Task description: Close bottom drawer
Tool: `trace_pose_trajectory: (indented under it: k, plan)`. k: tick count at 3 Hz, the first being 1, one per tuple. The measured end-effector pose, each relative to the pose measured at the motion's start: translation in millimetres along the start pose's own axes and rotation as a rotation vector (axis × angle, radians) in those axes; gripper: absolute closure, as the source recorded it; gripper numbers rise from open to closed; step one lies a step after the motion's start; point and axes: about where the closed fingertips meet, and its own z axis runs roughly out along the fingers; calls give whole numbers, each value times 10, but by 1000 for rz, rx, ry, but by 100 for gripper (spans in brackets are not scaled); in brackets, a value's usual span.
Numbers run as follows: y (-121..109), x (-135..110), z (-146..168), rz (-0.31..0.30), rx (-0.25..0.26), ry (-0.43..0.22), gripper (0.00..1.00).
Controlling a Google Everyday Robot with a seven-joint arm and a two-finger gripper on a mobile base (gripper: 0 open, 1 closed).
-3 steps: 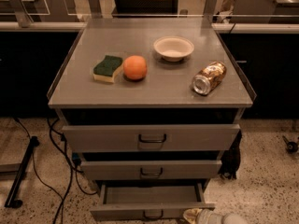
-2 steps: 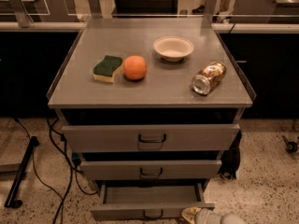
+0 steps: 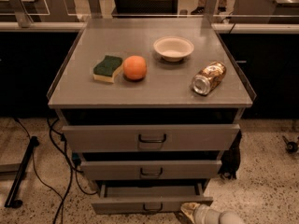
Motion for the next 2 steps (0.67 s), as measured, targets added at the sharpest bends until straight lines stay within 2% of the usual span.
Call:
trace_pose_trajectory:
  k: [2]
  plan:
    - [-206,-49,186,11,25,-20,100]
